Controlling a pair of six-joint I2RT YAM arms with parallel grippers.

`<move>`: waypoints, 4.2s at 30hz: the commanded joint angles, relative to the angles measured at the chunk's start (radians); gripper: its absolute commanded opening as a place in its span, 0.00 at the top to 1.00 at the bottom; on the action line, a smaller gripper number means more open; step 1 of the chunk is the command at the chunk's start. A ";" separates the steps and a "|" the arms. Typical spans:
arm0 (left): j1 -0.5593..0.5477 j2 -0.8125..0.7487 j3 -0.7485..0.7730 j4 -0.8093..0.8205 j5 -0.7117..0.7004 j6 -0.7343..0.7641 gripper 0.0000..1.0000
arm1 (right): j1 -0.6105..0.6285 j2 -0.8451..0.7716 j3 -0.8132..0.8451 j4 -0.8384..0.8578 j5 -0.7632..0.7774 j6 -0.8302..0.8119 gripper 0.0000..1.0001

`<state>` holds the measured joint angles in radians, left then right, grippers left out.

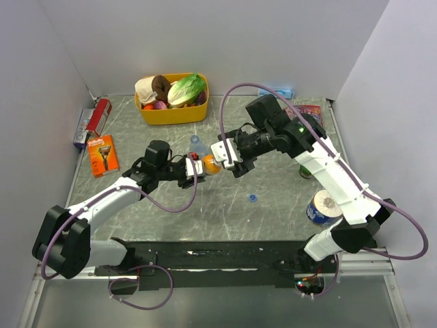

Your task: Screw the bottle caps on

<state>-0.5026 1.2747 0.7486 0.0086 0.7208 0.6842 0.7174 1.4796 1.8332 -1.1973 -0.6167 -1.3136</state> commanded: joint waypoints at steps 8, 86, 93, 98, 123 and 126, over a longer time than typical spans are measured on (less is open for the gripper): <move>0.003 0.005 0.046 0.017 0.052 0.029 0.99 | 0.027 0.014 0.028 -0.016 0.000 -0.062 0.41; -0.185 -0.137 -0.183 0.459 -0.738 -0.193 0.99 | -0.019 0.519 0.594 -0.263 0.147 0.809 0.63; -0.185 -0.130 -0.201 0.433 -0.689 -0.253 0.99 | -0.021 0.499 0.587 -0.258 0.166 0.804 0.57; -0.185 -0.115 -0.207 0.423 -0.667 -0.294 0.99 | -0.021 0.492 0.586 -0.255 0.175 0.812 0.49; -0.082 -0.086 -0.187 0.297 0.018 -0.390 0.99 | -0.076 0.125 0.356 -0.011 -0.044 0.731 0.22; -0.082 -0.066 -0.149 0.206 0.103 -0.361 0.99 | -0.090 0.021 0.197 -0.081 -0.052 0.463 0.24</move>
<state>-0.5880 1.1995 0.5293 0.2932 0.6235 0.2951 0.6422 1.6283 2.1708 -1.2354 -0.6224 -0.5705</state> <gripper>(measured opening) 0.527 0.770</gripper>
